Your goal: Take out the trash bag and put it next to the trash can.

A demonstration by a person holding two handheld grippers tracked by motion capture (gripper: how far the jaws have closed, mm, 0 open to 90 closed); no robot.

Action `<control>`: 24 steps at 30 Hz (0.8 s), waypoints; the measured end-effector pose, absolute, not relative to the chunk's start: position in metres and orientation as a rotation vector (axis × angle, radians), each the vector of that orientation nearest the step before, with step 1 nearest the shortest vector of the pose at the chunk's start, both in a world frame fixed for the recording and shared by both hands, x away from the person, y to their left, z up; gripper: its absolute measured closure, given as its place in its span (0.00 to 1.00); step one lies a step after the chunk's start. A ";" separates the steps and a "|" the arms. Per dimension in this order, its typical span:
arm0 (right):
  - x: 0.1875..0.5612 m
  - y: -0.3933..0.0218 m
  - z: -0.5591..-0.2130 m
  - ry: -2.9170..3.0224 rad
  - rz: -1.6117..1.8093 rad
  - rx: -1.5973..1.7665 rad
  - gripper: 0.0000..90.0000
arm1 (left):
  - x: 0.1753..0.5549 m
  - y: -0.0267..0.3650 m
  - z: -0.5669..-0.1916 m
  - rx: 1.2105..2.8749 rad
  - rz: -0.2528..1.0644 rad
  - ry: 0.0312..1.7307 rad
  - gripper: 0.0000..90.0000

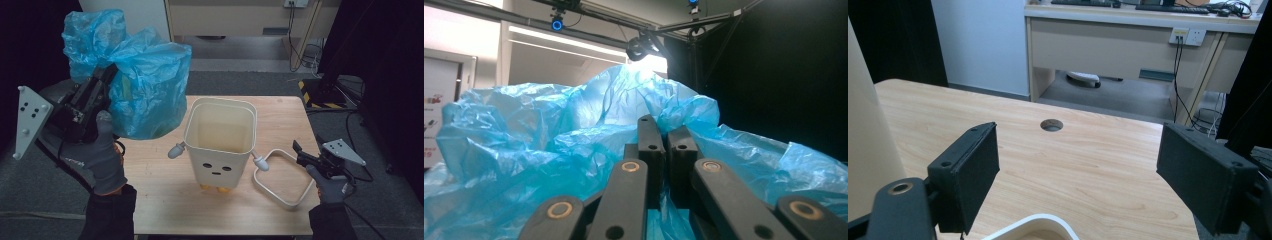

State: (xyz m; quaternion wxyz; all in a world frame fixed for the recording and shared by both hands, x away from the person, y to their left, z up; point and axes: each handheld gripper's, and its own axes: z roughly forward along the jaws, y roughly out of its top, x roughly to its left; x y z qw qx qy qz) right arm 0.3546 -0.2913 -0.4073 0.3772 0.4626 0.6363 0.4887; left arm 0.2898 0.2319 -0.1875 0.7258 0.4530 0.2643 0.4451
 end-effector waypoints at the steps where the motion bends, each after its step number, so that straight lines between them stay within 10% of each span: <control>1: 0.355 -0.291 -0.408 1.624 1.250 1.183 0.19 | 0.291 0.232 -0.189 1.002 0.982 0.587 0.97; 24: 0.355 -0.298 -0.426 1.662 1.208 1.227 0.18 | 0.320 0.251 -0.241 1.114 0.981 0.757 0.97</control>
